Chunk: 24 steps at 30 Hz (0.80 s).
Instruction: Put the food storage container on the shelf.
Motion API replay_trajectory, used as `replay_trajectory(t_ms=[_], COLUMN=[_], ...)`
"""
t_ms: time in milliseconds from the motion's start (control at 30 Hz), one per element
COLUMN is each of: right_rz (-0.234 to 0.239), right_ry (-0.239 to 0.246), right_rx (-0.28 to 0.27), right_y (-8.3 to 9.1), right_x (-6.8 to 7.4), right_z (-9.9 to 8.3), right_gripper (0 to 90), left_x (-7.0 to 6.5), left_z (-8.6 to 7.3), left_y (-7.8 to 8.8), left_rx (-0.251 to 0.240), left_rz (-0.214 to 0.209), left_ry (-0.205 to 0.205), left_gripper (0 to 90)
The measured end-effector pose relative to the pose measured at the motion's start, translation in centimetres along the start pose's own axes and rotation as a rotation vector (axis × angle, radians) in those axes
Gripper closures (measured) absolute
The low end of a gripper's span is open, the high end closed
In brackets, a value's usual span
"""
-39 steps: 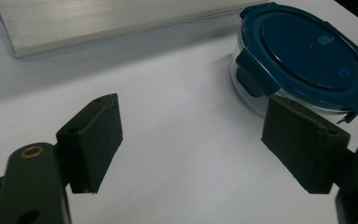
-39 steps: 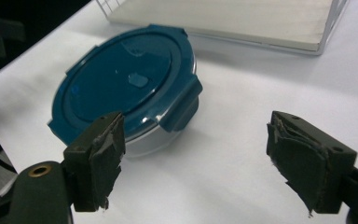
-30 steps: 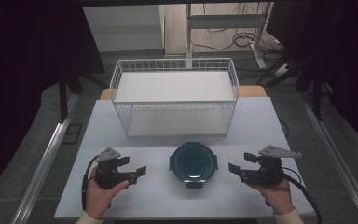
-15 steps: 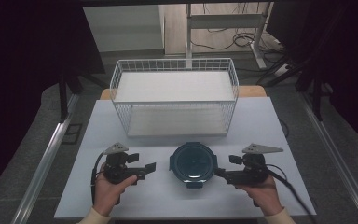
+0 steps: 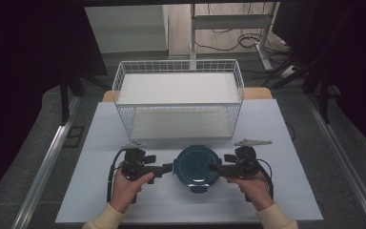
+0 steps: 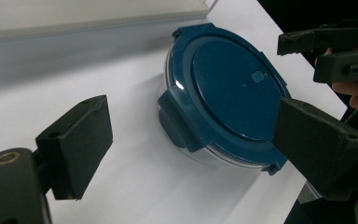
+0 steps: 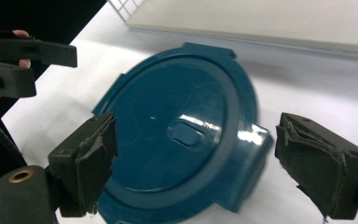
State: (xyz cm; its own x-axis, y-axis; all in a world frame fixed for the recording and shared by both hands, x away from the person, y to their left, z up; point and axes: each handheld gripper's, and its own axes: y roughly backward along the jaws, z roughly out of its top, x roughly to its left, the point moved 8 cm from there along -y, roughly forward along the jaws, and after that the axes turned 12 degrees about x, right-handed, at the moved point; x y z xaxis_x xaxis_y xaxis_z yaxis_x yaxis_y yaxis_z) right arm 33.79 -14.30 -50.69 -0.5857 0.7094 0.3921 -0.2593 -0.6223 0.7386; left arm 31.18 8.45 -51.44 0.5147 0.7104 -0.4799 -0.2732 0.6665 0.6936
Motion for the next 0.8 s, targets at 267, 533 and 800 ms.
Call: replay_trajectory(t_ms=[267, 533, 800], right_rz=[0.045, 0.076, 0.12], right_ry=[-0.052, -0.083, -0.142], right_rx=[0.013, 0.052, 0.084], right_y=[-0.4, -2.0, -3.1], right_x=[-1.5, -1.6, -1.7], right_z=[-0.2, -0.5, -1.2], right_gripper=[12.3, 12.3, 13.1], left_x=[-0.1, 0.5, 0.0], left_z=[0.2, 0.5, 0.2], left_y=[-2.1, -4.5, -6.2], left_rx=[0.042, 0.087, 0.135], left_rz=[-0.035, -0.102, -0.163], left_ry=[0.018, 0.064, 0.085], left_gripper=[12.6, 13.5, 15.1])
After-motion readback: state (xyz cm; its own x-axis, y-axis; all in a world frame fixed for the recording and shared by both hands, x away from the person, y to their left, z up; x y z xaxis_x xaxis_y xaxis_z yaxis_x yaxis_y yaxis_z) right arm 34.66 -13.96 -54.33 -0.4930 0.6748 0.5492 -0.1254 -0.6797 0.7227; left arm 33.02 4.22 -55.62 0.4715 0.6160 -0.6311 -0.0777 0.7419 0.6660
